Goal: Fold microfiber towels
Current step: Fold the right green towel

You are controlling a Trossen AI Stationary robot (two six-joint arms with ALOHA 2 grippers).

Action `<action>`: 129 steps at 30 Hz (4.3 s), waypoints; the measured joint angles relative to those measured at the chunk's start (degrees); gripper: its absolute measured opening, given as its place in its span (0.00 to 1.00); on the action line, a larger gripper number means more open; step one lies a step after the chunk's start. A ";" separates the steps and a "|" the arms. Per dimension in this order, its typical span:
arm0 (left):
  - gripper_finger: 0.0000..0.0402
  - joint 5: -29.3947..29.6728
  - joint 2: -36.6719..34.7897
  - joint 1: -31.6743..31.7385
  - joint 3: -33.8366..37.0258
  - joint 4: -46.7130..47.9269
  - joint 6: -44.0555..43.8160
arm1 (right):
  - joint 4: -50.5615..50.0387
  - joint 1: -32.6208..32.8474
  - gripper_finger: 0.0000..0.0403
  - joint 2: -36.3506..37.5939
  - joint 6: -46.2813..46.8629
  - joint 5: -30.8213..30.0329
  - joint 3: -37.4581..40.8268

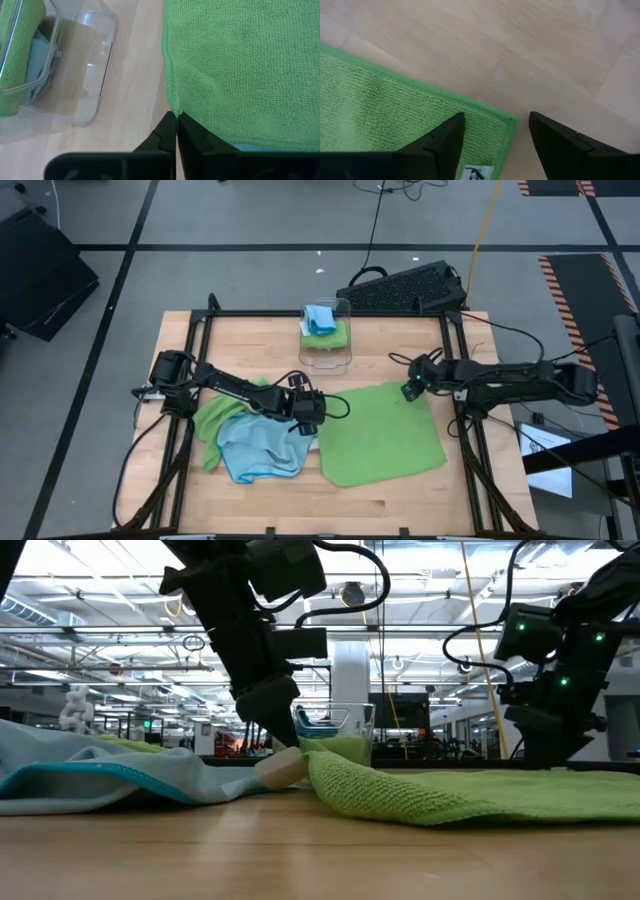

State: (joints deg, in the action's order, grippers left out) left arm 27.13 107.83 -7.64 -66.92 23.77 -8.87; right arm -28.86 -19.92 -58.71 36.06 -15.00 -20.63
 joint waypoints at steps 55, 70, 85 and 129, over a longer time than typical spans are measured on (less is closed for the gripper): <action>0.02 -1.43 -10.08 -8.79 -0.04 0.02 15.12 | -10.16 34.48 0.00 14.29 11.80 -10.67 -4.80; 0.03 -4.57 -10.07 -15.79 -0.04 -1.72 8.25 | -25.27 43.43 0.00 14.26 19.58 4.86 -16.65; 0.03 -7.71 -8.61 -18.98 -0.04 -6.84 2.47 | -22.99 51.32 0.00 12.82 29.45 12.25 -13.06; 0.06 -13.17 -0.93 -18.64 -0.04 -13.62 -5.33 | -4.68 51.60 0.08 12.62 29.29 27.52 0.47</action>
State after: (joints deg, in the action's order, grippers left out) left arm 13.96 106.90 -26.28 -66.96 10.15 -14.20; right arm -33.53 31.68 -46.09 65.34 12.51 -20.16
